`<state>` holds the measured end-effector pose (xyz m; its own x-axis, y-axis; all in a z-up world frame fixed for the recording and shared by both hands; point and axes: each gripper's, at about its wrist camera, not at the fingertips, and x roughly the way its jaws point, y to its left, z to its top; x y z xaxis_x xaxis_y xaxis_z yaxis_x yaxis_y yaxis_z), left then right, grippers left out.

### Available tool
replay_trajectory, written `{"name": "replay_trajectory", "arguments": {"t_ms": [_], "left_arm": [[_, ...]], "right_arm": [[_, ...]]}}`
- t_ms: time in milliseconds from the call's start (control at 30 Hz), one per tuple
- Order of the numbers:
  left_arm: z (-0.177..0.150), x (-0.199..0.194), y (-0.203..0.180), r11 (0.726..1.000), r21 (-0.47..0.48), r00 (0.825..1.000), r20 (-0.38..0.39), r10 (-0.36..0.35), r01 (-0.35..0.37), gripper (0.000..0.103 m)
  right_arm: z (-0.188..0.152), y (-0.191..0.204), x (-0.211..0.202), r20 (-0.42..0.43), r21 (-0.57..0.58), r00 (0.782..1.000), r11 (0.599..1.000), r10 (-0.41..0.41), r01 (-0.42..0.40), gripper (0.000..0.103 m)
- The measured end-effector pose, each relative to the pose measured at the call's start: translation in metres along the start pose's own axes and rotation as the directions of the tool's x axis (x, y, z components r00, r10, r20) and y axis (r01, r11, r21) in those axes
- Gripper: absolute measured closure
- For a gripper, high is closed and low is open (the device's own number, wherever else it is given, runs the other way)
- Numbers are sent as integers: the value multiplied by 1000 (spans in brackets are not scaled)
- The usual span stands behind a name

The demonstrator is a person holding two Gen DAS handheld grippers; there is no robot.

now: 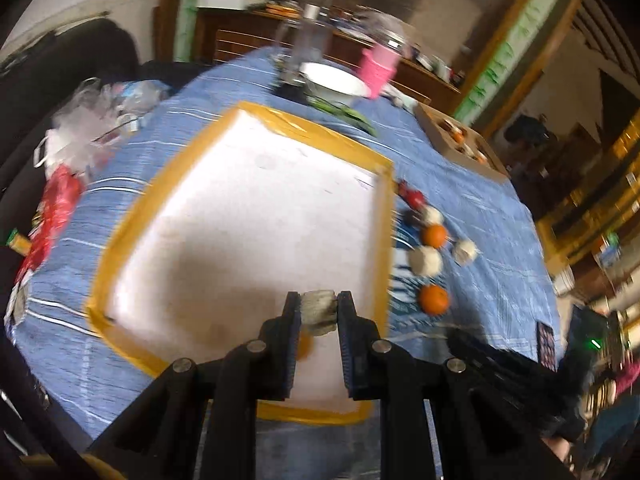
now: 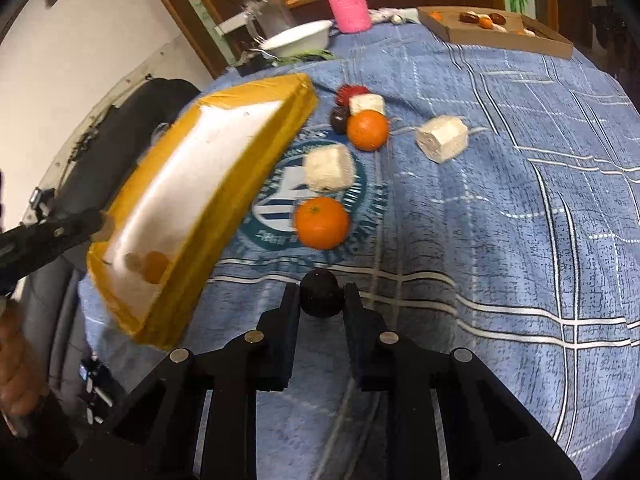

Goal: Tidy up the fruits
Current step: 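Carry both pieces into the tray and open both tools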

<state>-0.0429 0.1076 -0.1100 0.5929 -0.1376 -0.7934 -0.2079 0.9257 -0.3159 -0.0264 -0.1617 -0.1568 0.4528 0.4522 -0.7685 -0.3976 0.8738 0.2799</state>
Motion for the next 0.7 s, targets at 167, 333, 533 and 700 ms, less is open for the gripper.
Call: {"name": "replay_trajectory", "arguments": {"t_ms": [167, 333, 533, 700], "left_arm": [[12, -6, 32, 997, -74, 999, 37, 28, -25, 83], [25, -5, 47, 994, -98, 996, 62, 63, -57, 83], [33, 36, 61, 988, -82, 991, 13, 133, -132, 83], [23, 66, 65, 983, -48, 983, -60, 173, -176, 83]], "right_arm": [[12, 32, -7, 22, -61, 996, 994, 90, -89, 83], [33, 67, 6, 15, -127, 989, 982, 146, -143, 83], [58, 103, 57, -74, -167, 987, 974, 146, -156, 83], [66, 120, 106, -146, -186, 985, 976, 87, -114, 83]]}}
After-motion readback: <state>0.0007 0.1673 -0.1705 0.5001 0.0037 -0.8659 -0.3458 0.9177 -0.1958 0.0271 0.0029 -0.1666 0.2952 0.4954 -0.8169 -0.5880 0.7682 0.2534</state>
